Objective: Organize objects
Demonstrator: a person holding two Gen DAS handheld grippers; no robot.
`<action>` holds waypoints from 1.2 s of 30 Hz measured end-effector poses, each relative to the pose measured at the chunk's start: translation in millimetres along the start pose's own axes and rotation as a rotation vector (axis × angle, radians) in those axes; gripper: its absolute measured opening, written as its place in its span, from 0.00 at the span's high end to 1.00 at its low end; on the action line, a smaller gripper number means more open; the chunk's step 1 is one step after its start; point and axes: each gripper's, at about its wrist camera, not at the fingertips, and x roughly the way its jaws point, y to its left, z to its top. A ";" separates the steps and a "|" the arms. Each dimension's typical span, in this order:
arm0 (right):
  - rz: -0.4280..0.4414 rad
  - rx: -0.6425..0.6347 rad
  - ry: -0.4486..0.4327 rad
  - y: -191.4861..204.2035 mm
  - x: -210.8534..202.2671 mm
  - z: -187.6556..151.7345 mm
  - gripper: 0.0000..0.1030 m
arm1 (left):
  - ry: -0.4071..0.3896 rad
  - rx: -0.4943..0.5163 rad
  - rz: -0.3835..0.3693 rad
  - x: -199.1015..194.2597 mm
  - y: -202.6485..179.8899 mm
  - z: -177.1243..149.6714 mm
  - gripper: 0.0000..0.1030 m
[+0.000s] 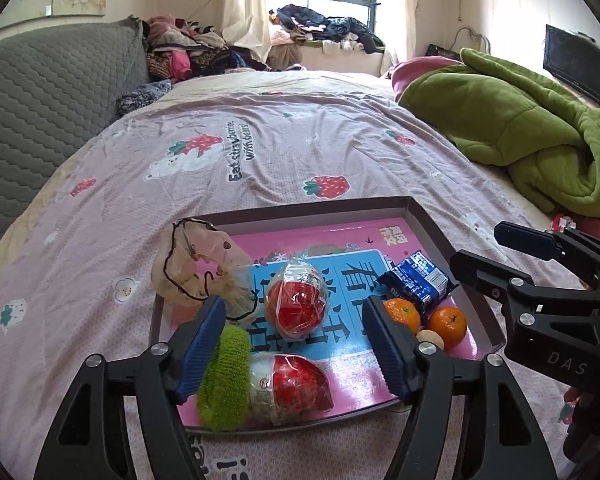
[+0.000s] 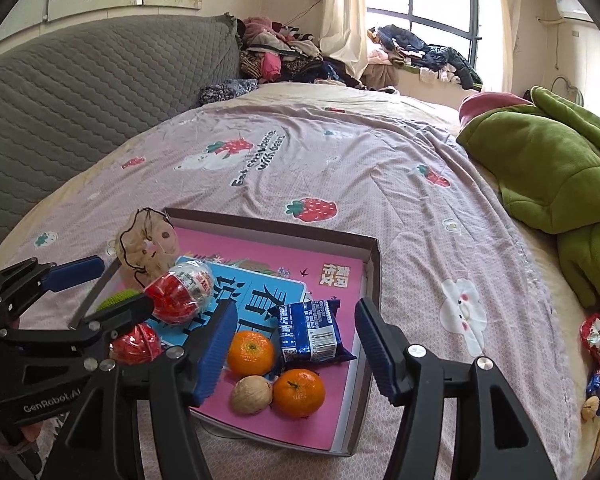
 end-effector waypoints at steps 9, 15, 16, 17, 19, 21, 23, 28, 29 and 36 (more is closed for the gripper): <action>0.016 0.020 -0.032 -0.8 -20.0 2.4 0.40 | -0.008 -0.014 0.017 -18.9 3.1 1.9 0.29; 0.023 0.032 -0.061 -1.3 -33.4 5.2 0.40 | -0.023 -0.028 0.031 -33.3 9.5 8.6 0.29; 0.024 0.033 -0.064 -1.2 -35.5 5.3 0.40 | -0.025 -0.028 0.031 -35.2 9.7 9.1 0.29; 0.026 0.035 -0.069 -1.1 -37.7 5.7 0.40 | -0.027 -0.030 0.032 -38.4 10.4 9.6 0.29; 0.030 0.035 -0.079 0.0 -43.3 5.7 0.40 | -0.031 -0.030 0.035 -42.7 10.3 9.9 0.29; 0.030 0.037 -0.095 1.0 -49.1 6.1 0.40 | -0.035 -0.030 0.040 -47.6 10.4 9.9 0.29; 0.043 0.032 -0.112 4.0 -57.1 6.8 0.40 | -0.043 -0.034 0.038 -53.4 10.2 9.5 0.29; 0.039 0.018 -0.157 13.9 -77.2 7.1 0.40 | -0.057 -0.039 0.054 -65.5 8.8 7.5 0.29; 0.040 0.018 -0.161 15.1 -79.9 6.2 0.40 | -0.059 -0.040 0.057 -67.9 8.5 6.1 0.29; 0.052 0.053 -0.177 16.8 -96.3 -12.6 0.40 | -0.049 -0.066 0.059 -74.9 9.8 -7.9 0.29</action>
